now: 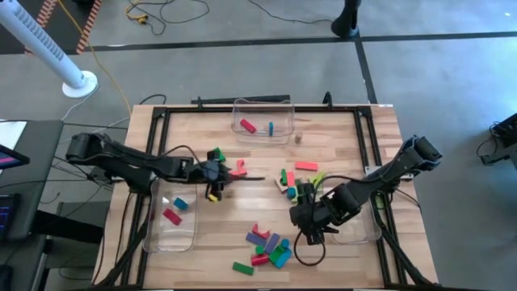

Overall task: Sort blocks by size
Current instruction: Put the orange cylindrical block into the right transparent bin

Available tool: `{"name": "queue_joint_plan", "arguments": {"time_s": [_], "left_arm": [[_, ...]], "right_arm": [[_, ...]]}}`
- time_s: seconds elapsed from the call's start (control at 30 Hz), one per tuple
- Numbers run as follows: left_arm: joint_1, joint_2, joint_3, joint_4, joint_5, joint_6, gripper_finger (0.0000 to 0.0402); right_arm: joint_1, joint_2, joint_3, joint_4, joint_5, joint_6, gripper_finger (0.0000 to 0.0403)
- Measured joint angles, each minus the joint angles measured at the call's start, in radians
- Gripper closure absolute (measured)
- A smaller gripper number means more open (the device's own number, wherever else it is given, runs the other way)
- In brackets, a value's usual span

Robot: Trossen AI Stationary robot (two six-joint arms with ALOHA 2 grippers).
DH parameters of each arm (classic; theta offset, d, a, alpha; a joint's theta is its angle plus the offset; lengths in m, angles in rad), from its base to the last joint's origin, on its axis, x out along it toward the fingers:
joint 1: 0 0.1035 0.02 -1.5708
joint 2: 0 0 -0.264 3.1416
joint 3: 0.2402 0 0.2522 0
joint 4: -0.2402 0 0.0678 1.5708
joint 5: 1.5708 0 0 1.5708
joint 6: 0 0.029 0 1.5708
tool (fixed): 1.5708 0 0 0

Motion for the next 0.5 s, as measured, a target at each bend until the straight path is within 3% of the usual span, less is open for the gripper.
{"name": "queue_joint_plan", "arguments": {"time_s": [0.23, 0.5], "left_arm": [[0.101, 0.133, 0.03, -0.004, 0.121, -0.003, 0.0209], [0.132, 0.251, 0.056, -0.002, 0.145, -0.005, 0.0209]], "right_arm": [[-0.002, 0.0, 0.0, 0.0, 0.026, 0.0, 0.0177], [-0.002, 0.0, 0.0, 0.004, 0.029, 0.0, 0.0177]]}}
